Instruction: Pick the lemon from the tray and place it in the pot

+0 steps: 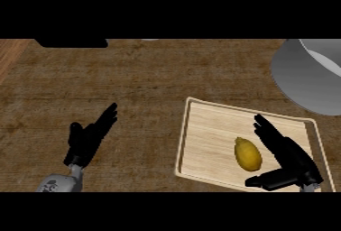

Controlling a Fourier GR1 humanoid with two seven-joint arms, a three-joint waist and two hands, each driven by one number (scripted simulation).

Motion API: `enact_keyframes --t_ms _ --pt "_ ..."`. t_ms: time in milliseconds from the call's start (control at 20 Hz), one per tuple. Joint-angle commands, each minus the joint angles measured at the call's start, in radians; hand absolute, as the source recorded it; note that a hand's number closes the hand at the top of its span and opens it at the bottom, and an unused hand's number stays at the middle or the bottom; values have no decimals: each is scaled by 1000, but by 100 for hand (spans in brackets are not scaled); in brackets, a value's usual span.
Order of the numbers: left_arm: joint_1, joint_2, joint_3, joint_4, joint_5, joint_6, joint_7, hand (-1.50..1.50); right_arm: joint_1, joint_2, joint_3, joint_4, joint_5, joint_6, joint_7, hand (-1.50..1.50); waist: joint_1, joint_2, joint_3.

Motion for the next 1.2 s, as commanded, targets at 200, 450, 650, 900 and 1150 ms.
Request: enact_keyframes --t_ms 200,450,650,900,1150 --pt "-8 -4 15 15 -13 2 16 0 27 50 86 129 137 16 -183 150 7 21 20" --pt "0 8 21 -7 -3 -20 13 0 55 115 98 118 124 -16 -189 150 10 19 20" --pt "-8 9 25 2 -21 -8 10 0 49 -3 -77 239 56 59 -361 150 9 22 22" --pt "9 6 45 -2 1 -3 0 0 49 -269 -451 336 -82 79 -487 150 -33 25 31" --pt "-3 -10 14 -3 -6 -24 -4 0 -2 -420 -607 603 -93 123 -654 150 8 31 31"
